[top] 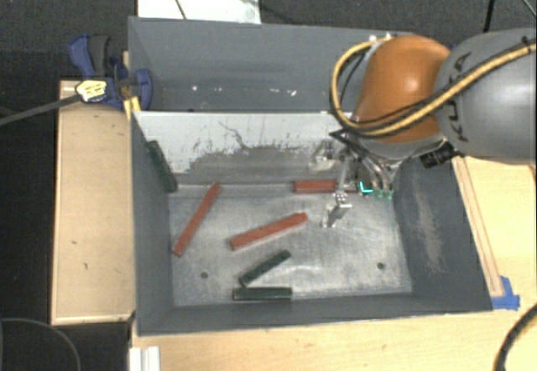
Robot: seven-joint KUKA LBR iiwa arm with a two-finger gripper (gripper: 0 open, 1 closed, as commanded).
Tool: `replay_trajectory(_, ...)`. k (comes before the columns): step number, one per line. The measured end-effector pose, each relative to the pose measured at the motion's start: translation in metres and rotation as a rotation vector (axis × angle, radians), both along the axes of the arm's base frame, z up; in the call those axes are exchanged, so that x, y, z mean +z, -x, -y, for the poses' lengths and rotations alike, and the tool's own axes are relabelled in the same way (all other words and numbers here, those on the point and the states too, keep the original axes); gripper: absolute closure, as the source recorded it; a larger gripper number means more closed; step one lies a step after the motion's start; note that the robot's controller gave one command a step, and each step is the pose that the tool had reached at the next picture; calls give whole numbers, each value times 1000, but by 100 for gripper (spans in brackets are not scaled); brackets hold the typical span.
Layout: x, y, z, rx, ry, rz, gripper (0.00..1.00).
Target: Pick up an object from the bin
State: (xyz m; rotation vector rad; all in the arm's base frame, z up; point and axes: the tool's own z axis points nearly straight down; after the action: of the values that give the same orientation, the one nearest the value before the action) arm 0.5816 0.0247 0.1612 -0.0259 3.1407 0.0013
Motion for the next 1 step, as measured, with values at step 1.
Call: replay_trajectory(1, 1, -1, 0, -1, 0, 2, 0)
